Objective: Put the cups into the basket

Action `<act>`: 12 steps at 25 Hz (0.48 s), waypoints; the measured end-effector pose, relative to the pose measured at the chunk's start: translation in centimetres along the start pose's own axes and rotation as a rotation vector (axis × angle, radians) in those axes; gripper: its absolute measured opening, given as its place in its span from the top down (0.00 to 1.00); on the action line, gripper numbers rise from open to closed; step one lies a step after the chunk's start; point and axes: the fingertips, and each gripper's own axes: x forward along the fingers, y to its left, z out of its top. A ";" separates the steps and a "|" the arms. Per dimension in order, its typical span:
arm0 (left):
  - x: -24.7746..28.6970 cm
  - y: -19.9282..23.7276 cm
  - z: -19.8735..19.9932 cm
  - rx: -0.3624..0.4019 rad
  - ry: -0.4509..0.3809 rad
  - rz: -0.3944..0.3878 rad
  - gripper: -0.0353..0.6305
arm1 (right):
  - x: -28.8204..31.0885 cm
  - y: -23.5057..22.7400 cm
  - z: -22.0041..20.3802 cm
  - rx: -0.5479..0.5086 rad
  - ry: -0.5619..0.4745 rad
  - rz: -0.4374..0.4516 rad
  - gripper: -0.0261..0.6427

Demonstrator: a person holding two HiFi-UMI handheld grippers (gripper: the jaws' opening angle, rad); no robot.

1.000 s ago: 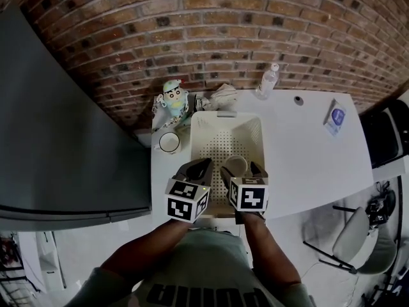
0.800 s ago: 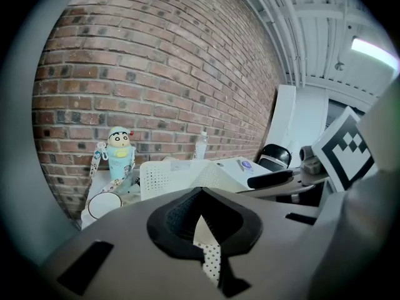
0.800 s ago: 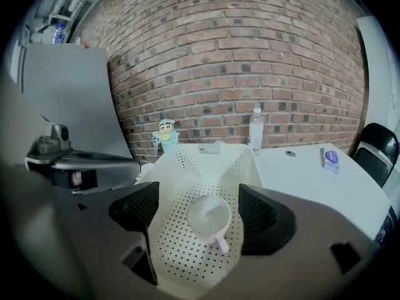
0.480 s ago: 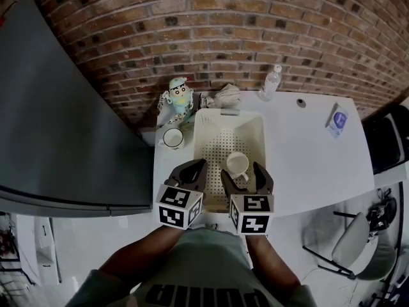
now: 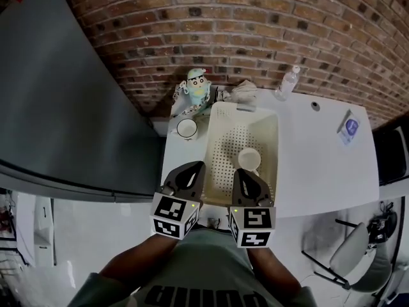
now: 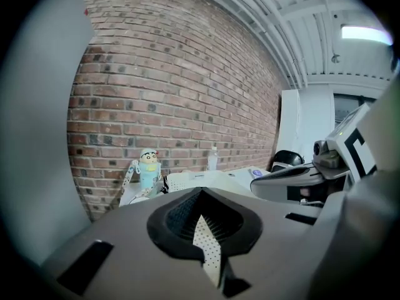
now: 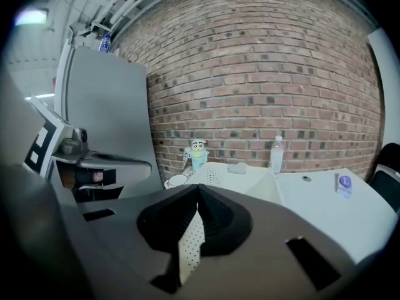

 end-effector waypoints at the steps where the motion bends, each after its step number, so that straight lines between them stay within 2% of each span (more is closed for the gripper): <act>1: -0.4 0.2 0.0 -0.005 -0.004 0.002 0.94 | 0.1 0.6 0.0 -0.007 -0.001 0.014 0.94; 6: -2.1 1.4 -0.2 -0.029 -0.011 0.019 0.94 | 0.1 2.6 0.1 -0.034 -0.012 0.055 0.94; 12: -2.6 2.1 -0.9 -0.018 0.011 0.025 0.94 | 0.4 3.4 -0.1 -0.033 -0.010 0.063 0.94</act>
